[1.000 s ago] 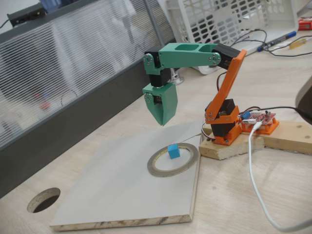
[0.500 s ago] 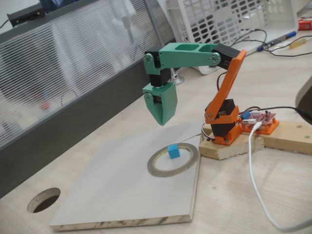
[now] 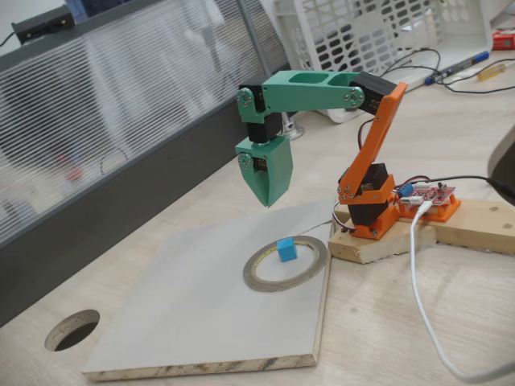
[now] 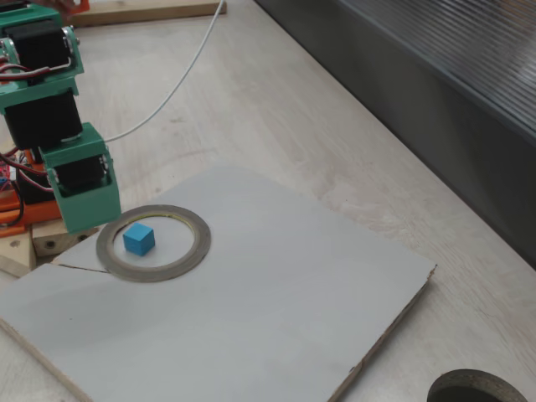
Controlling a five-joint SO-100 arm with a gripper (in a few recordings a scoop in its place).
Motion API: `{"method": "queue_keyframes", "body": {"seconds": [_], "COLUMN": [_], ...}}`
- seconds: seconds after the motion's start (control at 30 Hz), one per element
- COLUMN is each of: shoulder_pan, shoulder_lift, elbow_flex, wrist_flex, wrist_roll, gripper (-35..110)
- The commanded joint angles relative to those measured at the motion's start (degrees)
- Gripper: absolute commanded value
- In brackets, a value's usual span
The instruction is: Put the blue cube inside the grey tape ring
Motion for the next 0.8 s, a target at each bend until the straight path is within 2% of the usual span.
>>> {"method": "queue_keyframes", "body": {"seconds": [0.0, 0.77], "shoulder_pan": [0.9, 0.4], "shoulder_lift": [0.7, 0.7], "elbow_flex": [-0.3, -0.3], "wrist_flex": [0.7, 0.7], "wrist_roll": [0.8, 0.7], "gripper": [0, 0]}}
